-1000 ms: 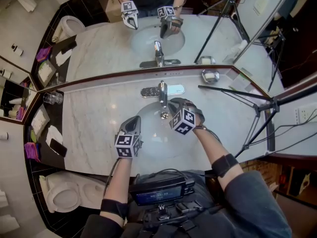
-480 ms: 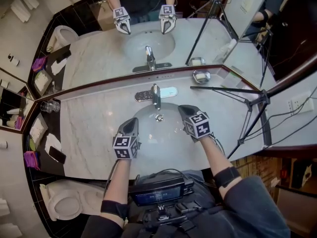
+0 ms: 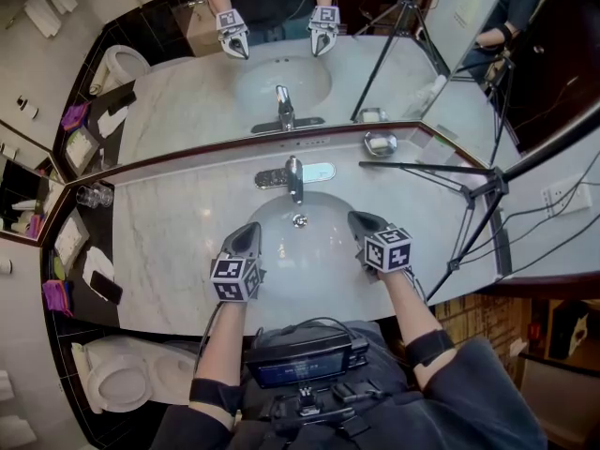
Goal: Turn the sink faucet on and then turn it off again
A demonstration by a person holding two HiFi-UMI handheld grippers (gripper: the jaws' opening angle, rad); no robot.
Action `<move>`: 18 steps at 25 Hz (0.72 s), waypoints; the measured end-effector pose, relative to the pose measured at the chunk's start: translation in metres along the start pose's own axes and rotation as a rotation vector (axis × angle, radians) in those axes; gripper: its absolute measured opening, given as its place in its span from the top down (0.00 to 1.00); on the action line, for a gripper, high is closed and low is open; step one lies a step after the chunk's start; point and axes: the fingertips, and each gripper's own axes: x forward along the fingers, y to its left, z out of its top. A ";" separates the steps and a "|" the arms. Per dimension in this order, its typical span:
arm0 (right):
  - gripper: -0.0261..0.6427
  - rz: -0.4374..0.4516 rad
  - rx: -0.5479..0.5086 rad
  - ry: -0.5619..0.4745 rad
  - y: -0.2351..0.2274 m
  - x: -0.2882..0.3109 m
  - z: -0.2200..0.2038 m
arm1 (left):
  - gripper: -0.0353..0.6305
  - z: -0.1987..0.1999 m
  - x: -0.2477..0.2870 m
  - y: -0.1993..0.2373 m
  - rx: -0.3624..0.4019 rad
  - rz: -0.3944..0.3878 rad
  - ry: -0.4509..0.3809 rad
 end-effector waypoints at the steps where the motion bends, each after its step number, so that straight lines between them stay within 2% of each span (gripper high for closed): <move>1: 0.94 0.002 0.002 -0.002 0.001 0.000 0.001 | 0.95 -0.001 0.000 0.000 0.001 0.002 0.004; 7: 0.94 0.022 -0.001 -0.001 0.007 0.001 0.010 | 0.94 -0.005 0.004 0.002 0.013 0.033 0.013; 10: 0.94 0.030 -0.004 -0.002 0.010 0.001 0.015 | 0.83 -0.003 0.012 -0.002 0.049 0.002 0.026; 15: 0.94 0.045 0.002 -0.001 0.010 0.000 0.017 | 0.70 0.003 0.038 -0.013 0.221 -0.046 0.099; 18: 0.94 0.028 0.004 -0.005 0.005 -0.006 0.017 | 0.58 0.001 0.061 -0.018 0.366 -0.057 0.147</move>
